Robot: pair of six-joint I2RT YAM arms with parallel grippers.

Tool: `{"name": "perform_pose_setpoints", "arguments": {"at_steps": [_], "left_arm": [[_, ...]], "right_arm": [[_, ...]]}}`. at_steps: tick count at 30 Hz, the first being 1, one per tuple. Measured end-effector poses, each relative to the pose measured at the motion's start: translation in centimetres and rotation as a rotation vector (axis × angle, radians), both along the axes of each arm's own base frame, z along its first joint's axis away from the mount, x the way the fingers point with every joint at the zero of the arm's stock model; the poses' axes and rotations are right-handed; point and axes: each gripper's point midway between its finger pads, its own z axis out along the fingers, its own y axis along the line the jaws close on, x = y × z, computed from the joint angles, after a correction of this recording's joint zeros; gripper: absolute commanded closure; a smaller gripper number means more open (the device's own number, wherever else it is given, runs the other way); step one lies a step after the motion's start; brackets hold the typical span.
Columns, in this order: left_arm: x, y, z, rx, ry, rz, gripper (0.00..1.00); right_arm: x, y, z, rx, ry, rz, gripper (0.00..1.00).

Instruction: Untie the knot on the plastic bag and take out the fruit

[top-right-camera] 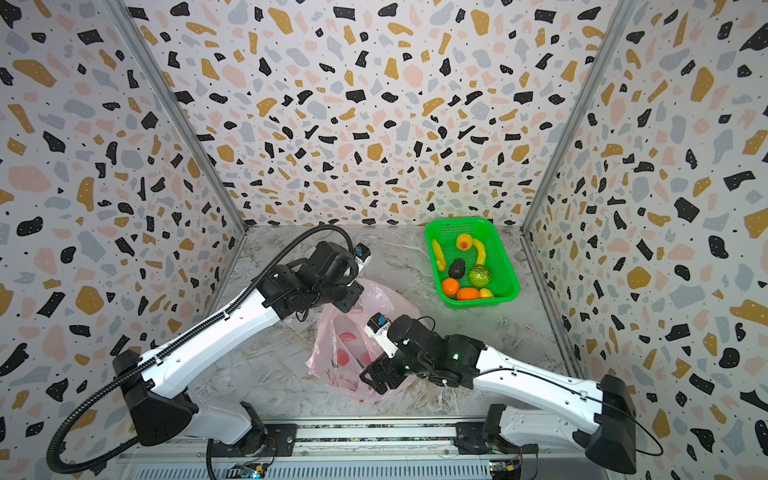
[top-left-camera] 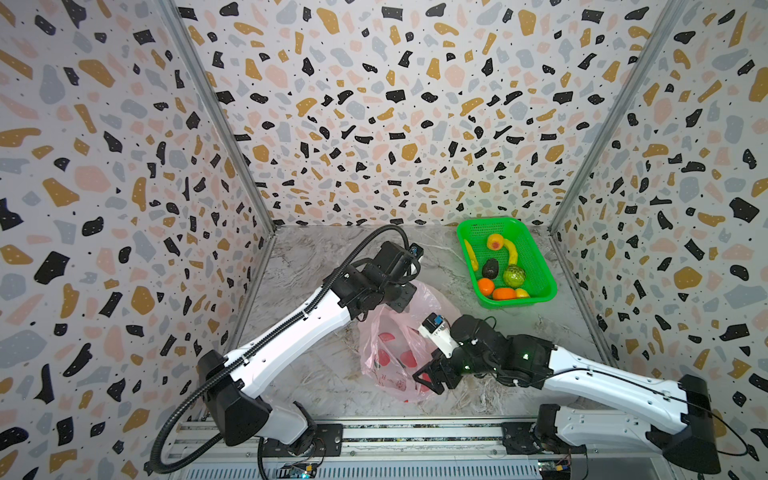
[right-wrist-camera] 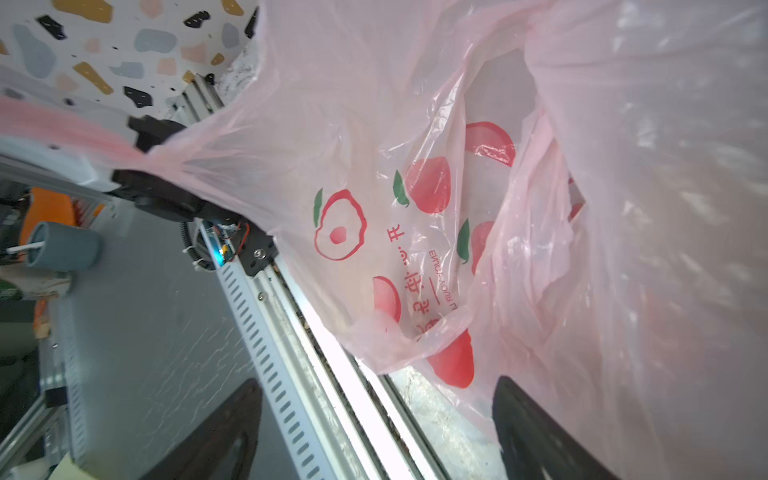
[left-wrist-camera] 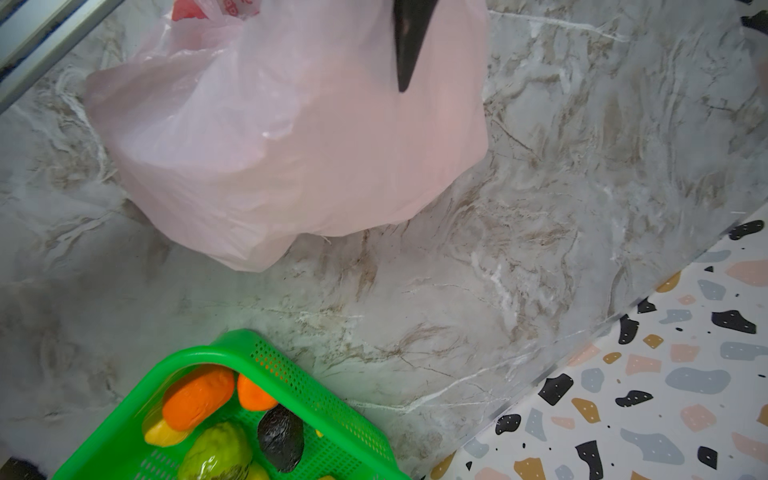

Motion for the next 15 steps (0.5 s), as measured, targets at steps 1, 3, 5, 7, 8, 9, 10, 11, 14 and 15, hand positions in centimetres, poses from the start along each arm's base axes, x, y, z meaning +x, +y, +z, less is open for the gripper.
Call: {"name": "perform_pose_setpoints", "arguments": {"at_steps": [1, 3, 5, 7, 8, 9, 10, 11, 14, 15], "left_arm": [[-0.1, -0.1, 0.1, -0.019, 0.004, 0.002, 1.0], [-0.3, -0.2, 0.5, -0.067, 0.009, 0.005, 1.0], [-0.5, -0.2, 0.4, -0.102, 0.022, 0.004, 1.0], [-0.7, -0.2, 0.3, -0.124, 0.034, 0.003, 1.0], [-0.7, -0.4, 0.2, -0.134, 0.041, 0.002, 1.0], [-0.7, -0.5, 0.2, -0.14, 0.045, 0.001, 1.0], [-0.7, -0.5, 0.2, -0.145, 0.049, 0.0, 1.0], [-0.8, -0.6, 0.2, -0.15, 0.052, -0.001, 1.0], [-0.9, -0.7, 0.3, -0.164, 0.059, -0.001, 1.0], [-0.9, -0.7, 0.4, -0.167, 0.06, -0.003, 1.0]], "right_arm": [[0.2, 0.3, -0.5, -0.002, -0.008, -0.009, 0.11], [0.5, 1.3, -1.3, -0.004, -0.028, -0.015, 0.11], [0.9, 2.6, -1.7, 0.005, -0.041, -0.014, 0.11], [0.9, 3.9, -2.0, 0.017, -0.045, -0.001, 0.11], [0.8, 4.6, -2.1, 0.027, -0.043, 0.01, 0.11], [0.7, 5.1, -2.3, 0.032, -0.042, 0.015, 0.1], [0.8, 5.5, -2.5, 0.033, -0.04, 0.017, 0.1], [0.8, 5.9, -2.9, 0.028, -0.035, 0.018, 0.1], [1.8, 6.5, -4.3, -0.005, -0.044, -0.017, 0.08], [2.4, 6.2, -5.0, -0.03, -0.055, -0.046, 0.08]]}}
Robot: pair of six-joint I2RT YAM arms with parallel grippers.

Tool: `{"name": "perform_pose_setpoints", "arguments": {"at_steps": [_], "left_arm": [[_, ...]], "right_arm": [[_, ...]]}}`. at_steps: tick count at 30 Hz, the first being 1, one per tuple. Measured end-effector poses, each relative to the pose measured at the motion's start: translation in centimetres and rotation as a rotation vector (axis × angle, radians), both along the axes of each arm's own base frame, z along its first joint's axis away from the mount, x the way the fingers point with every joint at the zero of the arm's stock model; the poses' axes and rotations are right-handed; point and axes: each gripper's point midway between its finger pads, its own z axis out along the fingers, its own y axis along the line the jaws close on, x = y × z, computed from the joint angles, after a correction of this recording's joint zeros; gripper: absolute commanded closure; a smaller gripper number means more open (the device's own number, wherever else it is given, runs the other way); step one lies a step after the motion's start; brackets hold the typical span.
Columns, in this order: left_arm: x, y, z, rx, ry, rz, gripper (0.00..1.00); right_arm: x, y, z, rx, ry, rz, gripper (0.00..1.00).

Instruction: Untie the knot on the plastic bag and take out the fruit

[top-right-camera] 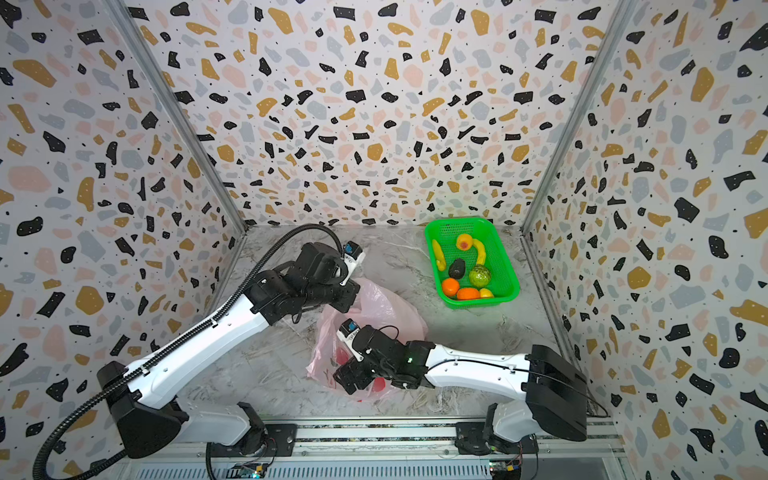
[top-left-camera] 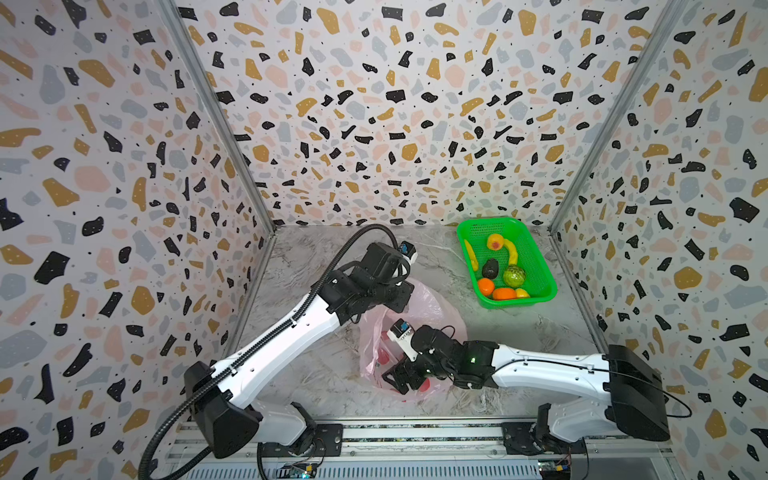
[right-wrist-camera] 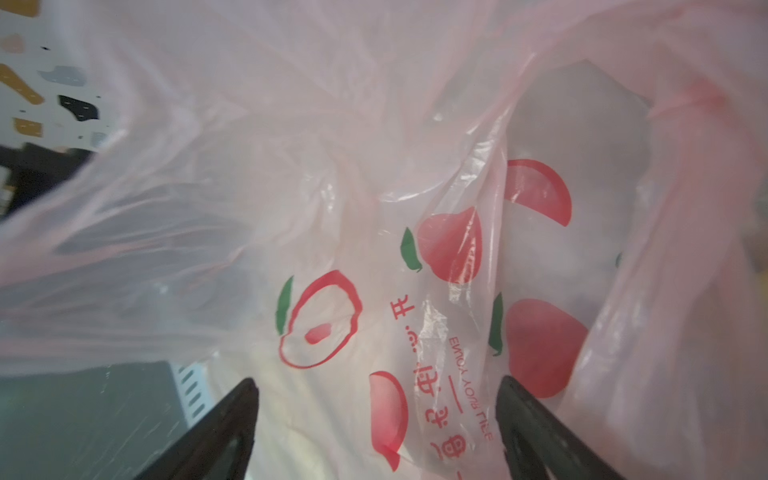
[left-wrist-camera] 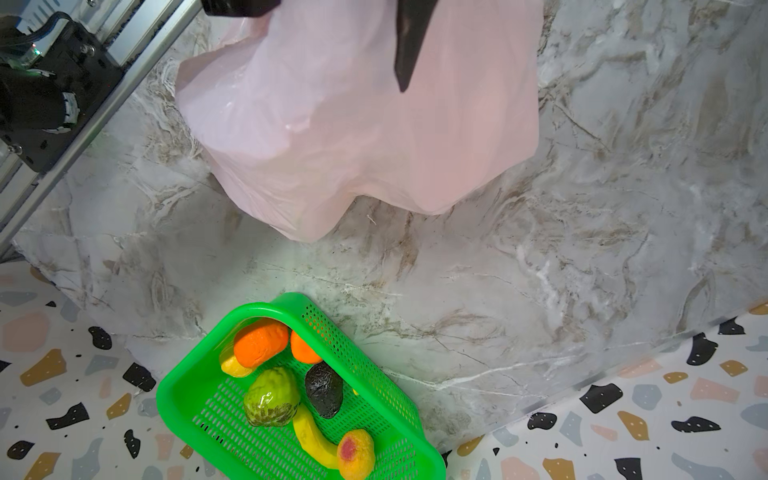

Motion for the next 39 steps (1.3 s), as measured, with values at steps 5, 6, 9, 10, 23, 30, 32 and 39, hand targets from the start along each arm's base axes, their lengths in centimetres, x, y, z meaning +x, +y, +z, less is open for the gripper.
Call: {"name": "perform_pose_setpoints", "arguments": {"at_steps": [5, 6, 9, 10, 23, 30, 32, 39], "left_arm": [[-0.4, 0.3, 0.3, -0.003, -0.001, -0.002, 1.0], [-0.5, 0.4, 0.3, -0.002, 0.001, -0.002, 1.0], [-0.8, 0.6, 0.5, -0.004, 0.001, -0.004, 1.0], [-0.9, 0.6, 0.4, -0.005, 0.004, -0.007, 1.0], [-5.5, -0.4, -5.3, -0.046, 0.145, -0.134, 1.0], [-7.2, -2.5, -4.4, -0.156, 0.128, -0.188, 1.0], [-7.1, -3.0, -3.1, -0.207, 0.106, -0.193, 1.0], [-7.7, -4.1, 1.1, -0.369, 0.035, -0.247, 1.0]], "right_arm": [[4.3, -4.1, -2.1, -0.171, -0.098, -0.226, 0.05], [5.2, -5.4, -2.3, -0.211, -0.118, -0.279, 0.05], [7.3, -9.2, -2.0, -0.297, -0.162, -0.41, 0.04], [7.8, -10.4, -1.5, -0.311, -0.176, -0.45, 0.05], [7.3, -17.0, -0.3, -0.347, -0.157, -0.508, 0.08], [3.7, -11.4, 1.5, -0.116, -0.034, -0.271, 0.12], [2.7, -10.1, 1.5, -0.078, -0.008, -0.218, 0.14], [2.5, -8.9, -1.5, -0.012, -0.041, -0.174, 0.15]]}}
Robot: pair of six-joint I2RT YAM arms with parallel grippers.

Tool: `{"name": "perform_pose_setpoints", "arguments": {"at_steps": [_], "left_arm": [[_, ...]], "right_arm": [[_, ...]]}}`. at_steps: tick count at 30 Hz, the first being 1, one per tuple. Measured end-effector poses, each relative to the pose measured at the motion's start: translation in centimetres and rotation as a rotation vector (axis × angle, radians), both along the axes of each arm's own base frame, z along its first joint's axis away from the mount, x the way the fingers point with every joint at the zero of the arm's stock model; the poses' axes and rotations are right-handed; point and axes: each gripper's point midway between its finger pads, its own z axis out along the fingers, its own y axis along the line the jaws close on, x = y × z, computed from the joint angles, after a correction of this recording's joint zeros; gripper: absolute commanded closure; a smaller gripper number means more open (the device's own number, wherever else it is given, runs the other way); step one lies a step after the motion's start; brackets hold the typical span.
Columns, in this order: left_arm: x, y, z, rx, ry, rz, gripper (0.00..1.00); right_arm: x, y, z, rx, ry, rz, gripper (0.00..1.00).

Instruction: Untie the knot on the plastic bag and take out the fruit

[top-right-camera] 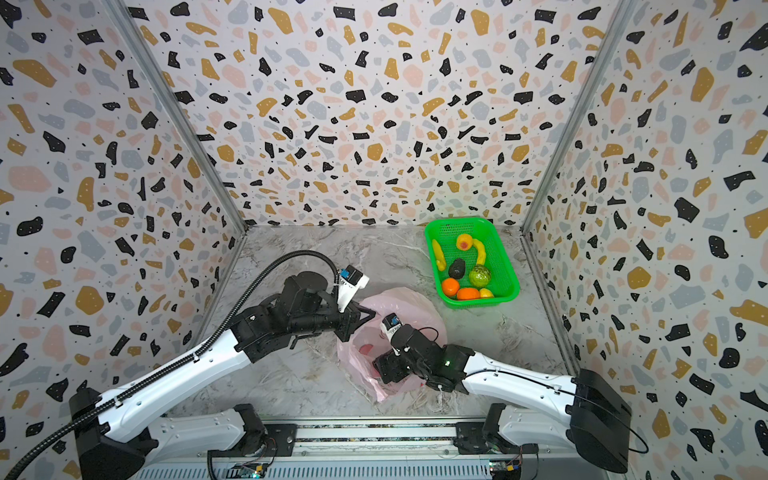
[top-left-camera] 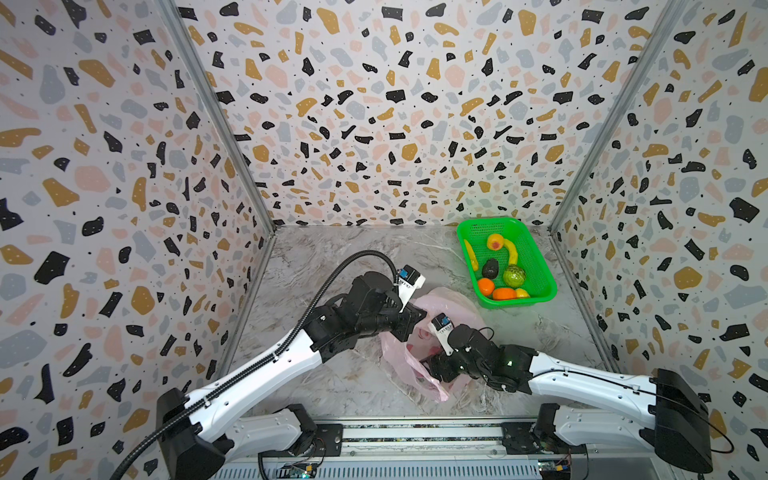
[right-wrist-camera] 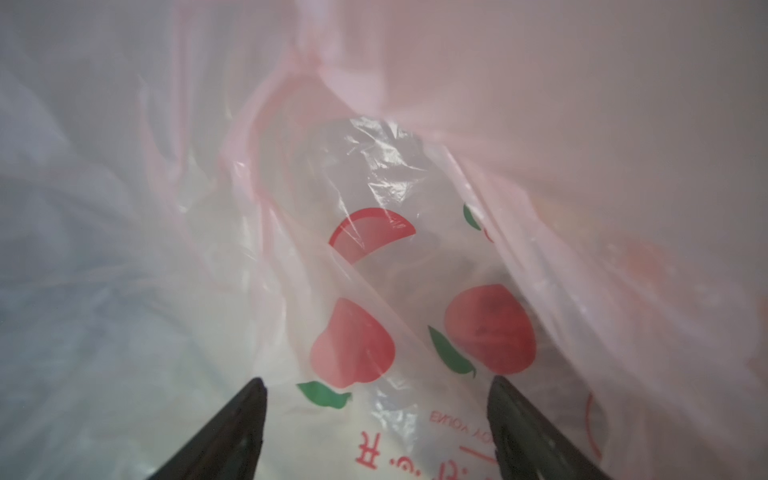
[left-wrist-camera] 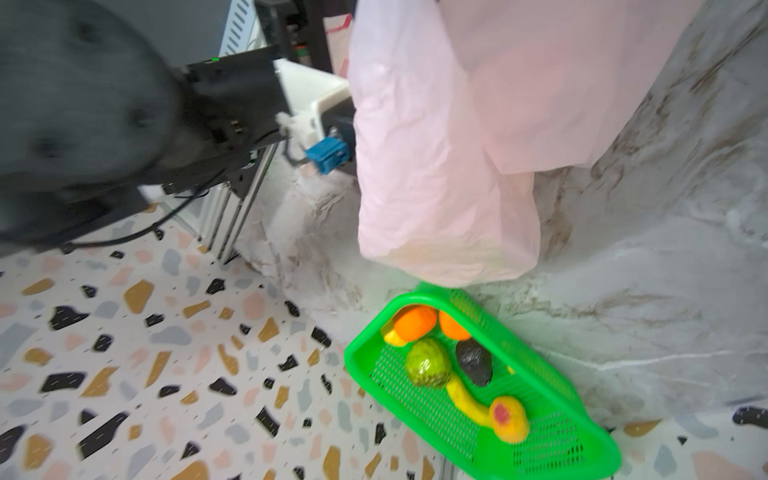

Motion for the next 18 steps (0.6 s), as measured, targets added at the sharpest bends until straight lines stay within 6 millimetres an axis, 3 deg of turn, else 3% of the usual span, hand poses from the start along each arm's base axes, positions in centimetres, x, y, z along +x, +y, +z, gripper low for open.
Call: {"name": "perform_pose_setpoints", "arguments": {"at_steps": [5, 7, 11, 15, 18], "left_arm": [[-0.7, -0.1, 0.2, -0.038, 0.007, -0.026, 1.0], [-0.9, -0.1, -0.6, -0.033, 0.028, -0.027, 1.0], [-1.3, 0.1, -2.1, -0.014, 0.064, -0.032, 1.0], [-2.3, 0.5, -3.2, -0.009, 0.098, -0.047, 1.0], [-3.3, 0.6, -4.2, -0.001, 0.122, -0.063, 1.0]], "right_arm": [[2.0, 1.9, -0.6, 0.018, -0.058, -0.026, 0.06], [3.1, 1.5, -0.8, 0.004, -0.089, -0.09, 0.02], [6.3, -1.1, 0.1, -0.022, -0.181, -0.281, 0.01], [10.2, -5.0, 0.5, -0.044, -0.201, -0.467, 0.0], [11.7, -7.0, 0.1, -0.069, -0.159, -0.519, 0.0]]}}
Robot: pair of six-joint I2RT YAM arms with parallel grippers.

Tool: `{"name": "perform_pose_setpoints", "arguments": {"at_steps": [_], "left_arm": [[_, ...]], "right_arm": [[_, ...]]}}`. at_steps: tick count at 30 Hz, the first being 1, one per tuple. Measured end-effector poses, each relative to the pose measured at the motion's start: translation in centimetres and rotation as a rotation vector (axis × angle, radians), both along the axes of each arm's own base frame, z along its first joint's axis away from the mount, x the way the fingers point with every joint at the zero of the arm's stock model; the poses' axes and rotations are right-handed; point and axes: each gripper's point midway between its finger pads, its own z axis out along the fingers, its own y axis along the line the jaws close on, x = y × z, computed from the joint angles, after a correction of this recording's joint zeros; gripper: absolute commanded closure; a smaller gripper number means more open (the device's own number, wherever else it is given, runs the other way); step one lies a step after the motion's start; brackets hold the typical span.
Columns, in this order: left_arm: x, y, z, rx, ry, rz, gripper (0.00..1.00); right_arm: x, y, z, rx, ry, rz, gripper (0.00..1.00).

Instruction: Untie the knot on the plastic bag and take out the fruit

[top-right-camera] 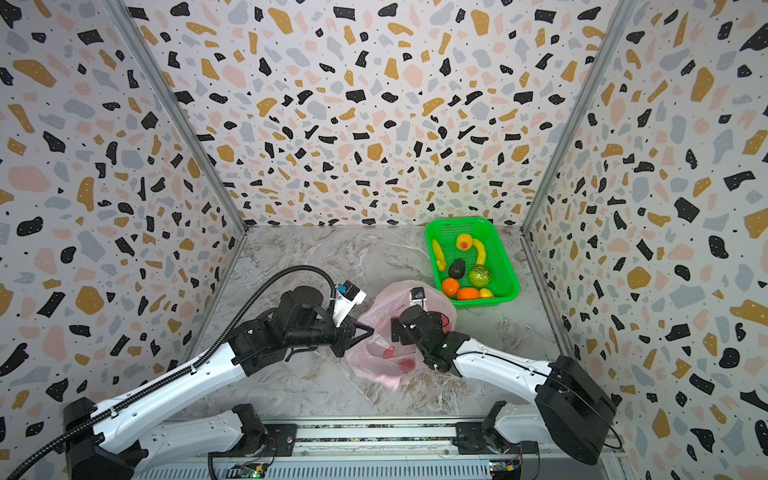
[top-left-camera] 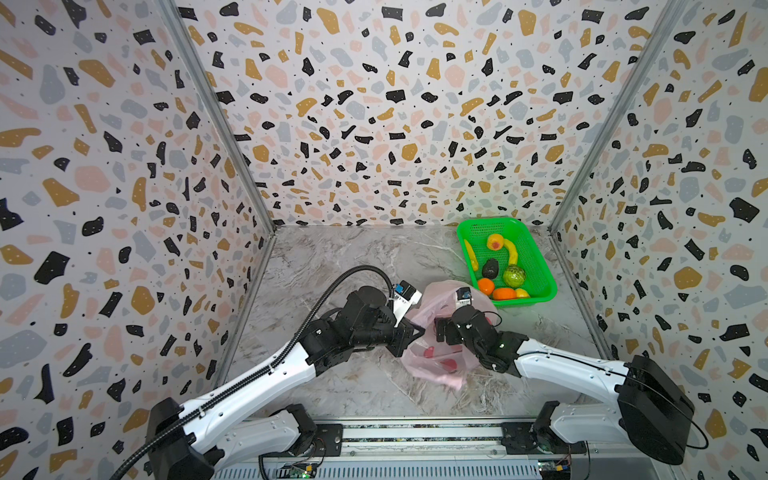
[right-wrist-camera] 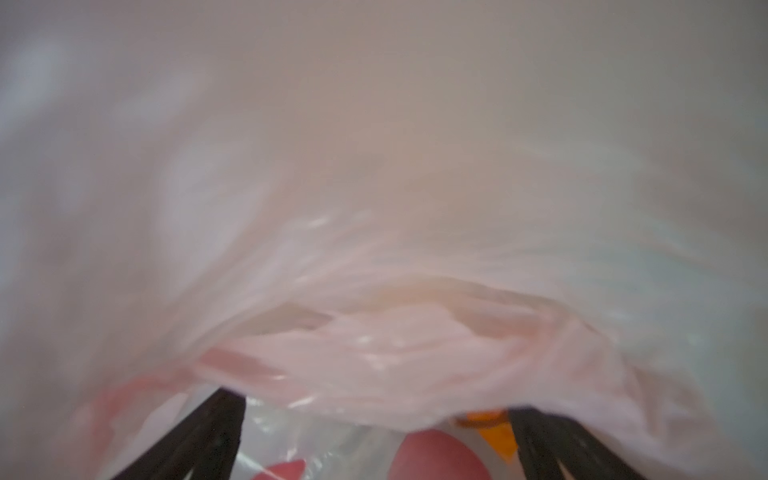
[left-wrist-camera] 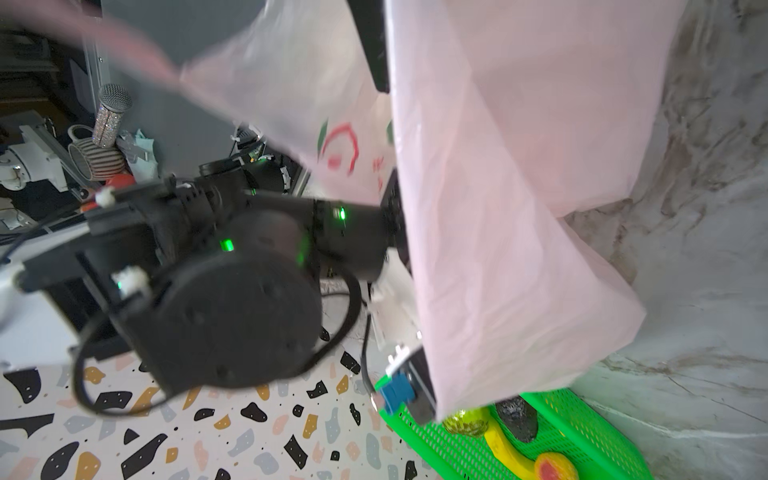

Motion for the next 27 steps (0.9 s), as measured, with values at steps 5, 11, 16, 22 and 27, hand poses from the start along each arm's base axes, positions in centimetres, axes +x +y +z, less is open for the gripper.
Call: {"name": "perform_pose_setpoints", "arguments": {"at_steps": [5, 11, 16, 22, 27], "left_arm": [[-0.8, 0.4, -1.9, 0.02, 0.039, 0.001, 1.0], [-0.8, 0.0, -1.7, -0.004, 0.035, 0.001, 1.0], [-0.6, -0.6, -0.6, -0.049, 0.01, 0.0, 1.0], [-0.2, -1.1, 0.5, -0.093, -0.005, 0.009, 1.0], [-0.1, -1.5, 1.3, -0.131, -0.011, 0.008, 1.0]], "right_arm": [[-1.1, 1.3, 0.1, 0.015, 0.1, 0.091, 0.01], [-5.0, 2.3, 1.1, 0.076, 0.193, 0.249, 0.04], [-8.9, 2.7, 0.0, 0.096, 0.264, 0.368, 0.06], [-12.6, 1.8, -4.1, 0.035, 0.379, 0.427, 0.1], [-12.3, 3.6, -2.8, 0.07, 0.334, 0.475, 0.06]]}}
